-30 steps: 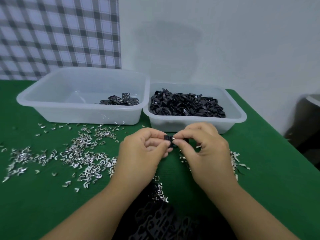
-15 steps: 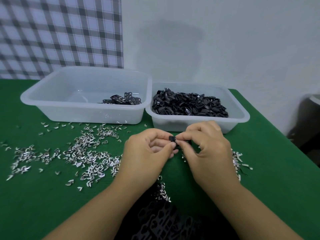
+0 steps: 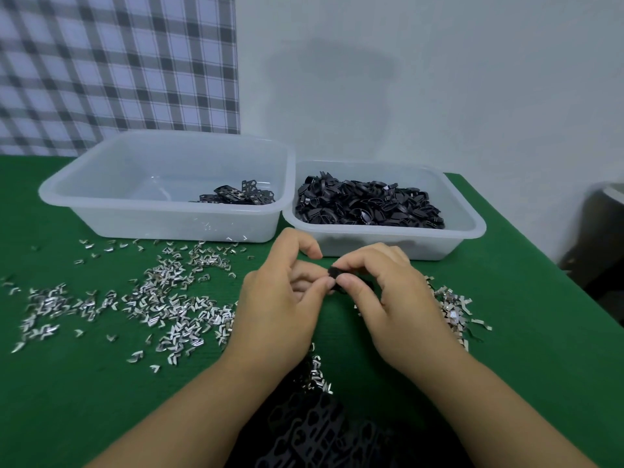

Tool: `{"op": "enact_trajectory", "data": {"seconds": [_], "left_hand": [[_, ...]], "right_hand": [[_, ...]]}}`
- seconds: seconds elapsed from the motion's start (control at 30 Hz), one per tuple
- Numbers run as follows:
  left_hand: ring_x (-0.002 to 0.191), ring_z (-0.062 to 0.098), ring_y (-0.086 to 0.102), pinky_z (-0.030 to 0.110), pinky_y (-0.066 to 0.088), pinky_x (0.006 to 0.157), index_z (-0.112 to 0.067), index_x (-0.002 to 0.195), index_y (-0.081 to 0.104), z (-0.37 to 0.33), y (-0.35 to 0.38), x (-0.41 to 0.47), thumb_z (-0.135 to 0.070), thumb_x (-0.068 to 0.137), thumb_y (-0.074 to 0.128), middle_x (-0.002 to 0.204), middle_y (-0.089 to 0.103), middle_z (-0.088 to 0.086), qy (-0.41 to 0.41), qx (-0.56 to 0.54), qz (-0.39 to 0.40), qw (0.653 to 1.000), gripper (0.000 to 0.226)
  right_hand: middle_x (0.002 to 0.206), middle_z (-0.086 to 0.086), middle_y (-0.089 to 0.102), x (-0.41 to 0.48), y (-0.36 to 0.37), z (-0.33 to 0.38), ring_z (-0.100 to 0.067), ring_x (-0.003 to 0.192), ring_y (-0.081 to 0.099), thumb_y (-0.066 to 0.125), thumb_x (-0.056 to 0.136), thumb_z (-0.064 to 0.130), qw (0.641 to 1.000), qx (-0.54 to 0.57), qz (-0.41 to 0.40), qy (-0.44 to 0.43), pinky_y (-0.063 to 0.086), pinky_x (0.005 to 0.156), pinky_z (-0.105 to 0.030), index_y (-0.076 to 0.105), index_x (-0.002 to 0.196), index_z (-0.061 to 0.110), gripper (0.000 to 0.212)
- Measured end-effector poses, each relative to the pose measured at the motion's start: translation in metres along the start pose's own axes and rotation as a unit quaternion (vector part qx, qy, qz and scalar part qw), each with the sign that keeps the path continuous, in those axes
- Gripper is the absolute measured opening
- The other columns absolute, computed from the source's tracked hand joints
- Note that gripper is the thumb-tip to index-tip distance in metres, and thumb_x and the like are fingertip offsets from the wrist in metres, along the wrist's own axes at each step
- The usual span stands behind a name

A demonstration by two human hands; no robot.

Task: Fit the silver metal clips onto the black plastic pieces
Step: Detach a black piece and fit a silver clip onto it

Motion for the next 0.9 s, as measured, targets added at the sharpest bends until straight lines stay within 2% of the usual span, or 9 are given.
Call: {"op": "enact_trajectory", "data": {"seconds": [0.17,0.3,0.37,0.43,0.53,0.6,0.73,0.9], "left_hand": [[0.065,0.007,0.07,0.016,0.054,0.067,-0.031,0.086,0.047,-0.001,0.001,0.0,-0.002,0.081,0.07,0.07,0.073,-0.009,0.009,-0.026,0.004,1.0,0.038],[0.064,0.007,0.07,0.018,0.054,0.065,-0.03,0.086,0.048,0.002,0.0,0.001,-0.003,0.081,0.07,0.07,0.073,-0.009,-0.003,-0.02,-0.002,1.0,0.036],[0.062,0.008,0.07,0.018,0.054,0.062,-0.03,0.083,0.049,0.008,-0.006,0.002,-0.002,0.082,0.068,0.069,0.073,-0.004,-0.027,-0.04,-0.032,0.998,0.035],[0.06,0.008,0.07,0.015,0.052,0.057,-0.029,0.082,0.049,0.017,-0.018,0.003,0.002,0.084,0.065,0.068,0.071,0.003,-0.059,-0.088,-0.084,0.991,0.035],[0.061,0.008,0.071,0.012,0.05,0.054,-0.021,0.087,0.048,0.03,-0.03,0.003,0.005,0.085,0.061,0.069,0.071,0.008,-0.1,-0.157,-0.14,0.972,0.029],[0.063,0.01,0.072,0.014,0.051,0.055,-0.021,0.087,0.048,0.034,-0.03,0.003,0.005,0.085,0.061,0.069,0.071,0.009,-0.108,-0.174,-0.148,0.968,0.029],[0.065,0.012,0.072,0.015,0.052,0.056,-0.022,0.084,0.049,0.036,-0.027,0.004,0.004,0.085,0.061,0.068,0.071,0.007,-0.106,-0.168,-0.144,0.969,0.029],[0.065,0.013,0.073,0.015,0.051,0.056,-0.023,0.082,0.051,0.039,-0.027,0.004,0.002,0.084,0.063,0.066,0.071,0.006,-0.113,-0.17,-0.145,0.968,0.028]], "right_hand": [[0.088,0.009,0.057,0.001,0.0,0.003,-0.011,0.091,0.045,0.056,0.09,0.012,1.0,-0.025,-0.006,-0.009,0.03,0.079,-0.006,0.062,0.09,0.016,0.007],[0.09,0.008,0.06,0.003,-0.002,0.002,-0.013,0.094,0.049,0.063,0.086,0.015,1.0,-0.02,-0.013,-0.003,0.032,0.081,-0.008,0.066,0.092,0.017,0.007],[0.099,0.007,0.059,0.002,-0.008,0.004,-0.012,0.101,0.047,0.066,0.084,0.021,0.999,-0.036,-0.037,-0.007,0.031,0.087,-0.009,0.065,0.105,0.019,0.021],[0.103,0.005,0.056,0.0,-0.012,0.015,-0.012,0.102,0.044,0.065,0.082,0.026,0.995,-0.067,-0.052,-0.047,0.031,0.092,-0.015,0.062,0.113,0.02,0.032],[0.092,0.003,0.059,-0.006,0.007,0.032,-0.02,0.091,0.048,0.068,0.079,0.021,0.986,-0.104,0.005,-0.127,0.041,0.085,-0.033,0.07,0.101,0.018,0.022],[0.087,0.003,0.061,-0.009,0.025,0.033,-0.023,0.087,0.05,0.07,0.079,0.019,0.983,-0.1,0.071,-0.139,0.043,0.08,-0.039,0.073,0.096,0.017,0.017],[0.084,0.006,0.058,-0.011,0.043,0.024,-0.02,0.089,0.047,0.07,0.079,0.022,0.98,-0.085,0.141,-0.113,0.042,0.081,-0.04,0.074,0.094,0.019,0.016],[0.087,0.006,0.058,-0.011,0.051,0.022,-0.017,0.093,0.044,0.067,0.082,0.026,0.978,-0.085,0.166,-0.093,0.04,0.086,-0.039,0.073,0.09,0.02,0.011]]}}
Point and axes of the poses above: each hand's wrist, its own x-axis towards the middle knuckle, its own y-axis out of the palm, z = x × y, the point moved 10 cm from there along x, towards the middle knuckle
